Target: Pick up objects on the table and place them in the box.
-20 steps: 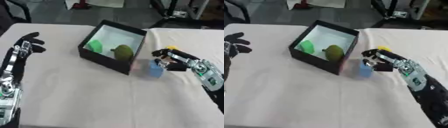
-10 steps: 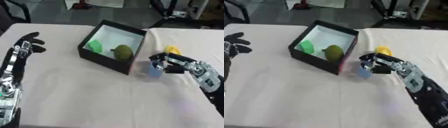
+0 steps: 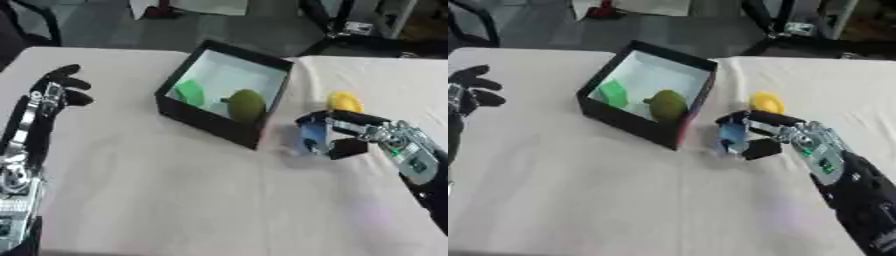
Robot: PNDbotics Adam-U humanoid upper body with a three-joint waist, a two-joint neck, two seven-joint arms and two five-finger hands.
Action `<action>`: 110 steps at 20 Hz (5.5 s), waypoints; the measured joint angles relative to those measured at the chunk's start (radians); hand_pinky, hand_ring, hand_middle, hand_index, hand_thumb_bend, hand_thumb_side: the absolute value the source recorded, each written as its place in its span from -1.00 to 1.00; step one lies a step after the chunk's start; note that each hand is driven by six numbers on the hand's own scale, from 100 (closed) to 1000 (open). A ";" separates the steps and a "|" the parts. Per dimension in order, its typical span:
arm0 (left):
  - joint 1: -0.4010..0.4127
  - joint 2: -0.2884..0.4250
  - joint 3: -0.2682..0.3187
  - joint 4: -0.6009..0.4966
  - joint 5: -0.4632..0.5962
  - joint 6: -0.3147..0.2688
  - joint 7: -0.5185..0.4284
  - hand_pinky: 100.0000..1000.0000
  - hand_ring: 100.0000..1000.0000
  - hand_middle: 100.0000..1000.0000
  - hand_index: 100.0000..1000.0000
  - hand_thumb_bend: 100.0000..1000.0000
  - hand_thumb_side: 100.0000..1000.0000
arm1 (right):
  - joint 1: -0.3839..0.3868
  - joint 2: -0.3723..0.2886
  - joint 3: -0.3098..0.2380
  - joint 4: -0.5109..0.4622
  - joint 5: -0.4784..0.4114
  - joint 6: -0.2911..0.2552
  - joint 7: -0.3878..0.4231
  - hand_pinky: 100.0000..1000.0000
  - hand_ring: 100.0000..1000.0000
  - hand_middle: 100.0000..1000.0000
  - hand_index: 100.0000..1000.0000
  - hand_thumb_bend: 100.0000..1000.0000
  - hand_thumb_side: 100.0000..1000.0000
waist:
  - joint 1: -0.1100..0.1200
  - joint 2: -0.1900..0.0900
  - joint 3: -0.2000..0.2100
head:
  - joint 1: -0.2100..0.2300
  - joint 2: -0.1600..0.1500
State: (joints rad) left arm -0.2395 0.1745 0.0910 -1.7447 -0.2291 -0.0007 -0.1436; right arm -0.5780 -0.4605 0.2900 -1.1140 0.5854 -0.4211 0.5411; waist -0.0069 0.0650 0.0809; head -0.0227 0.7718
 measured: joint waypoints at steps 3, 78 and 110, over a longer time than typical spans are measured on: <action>0.000 0.000 0.000 0.000 0.000 0.000 0.000 0.31 0.08 0.15 0.69 -1.00 0.99 | -0.002 0.000 -0.001 0.000 0.025 -0.006 0.009 0.68 0.74 0.63 0.88 -1.00 -0.61 | 0.000 0.000 0.000 | 0.000 0.000; -0.069 -0.056 -0.035 -0.018 0.007 -0.004 -0.030 0.30 0.08 0.16 0.68 -1.00 0.97 | -0.014 -0.194 -0.132 -0.175 0.054 0.237 -0.206 0.86 1.00 1.00 0.95 -1.00 -0.66 | 0.019 0.054 0.100 | -0.174 0.000; -0.069 -0.053 -0.034 -0.018 0.007 -0.005 -0.029 0.30 0.08 0.16 0.68 -1.00 0.97 | -0.053 -0.167 -0.165 0.162 0.121 0.142 -0.127 0.82 0.93 0.80 0.86 -1.00 -0.50 | 0.019 0.054 0.104 | -0.183 0.000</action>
State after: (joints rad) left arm -0.3086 0.1216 0.0572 -1.7626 -0.2226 -0.0059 -0.1724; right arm -0.6306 -0.6272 0.1246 -0.9523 0.7059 -0.2793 0.4141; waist 0.0125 0.1193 0.1849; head -0.2057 0.7719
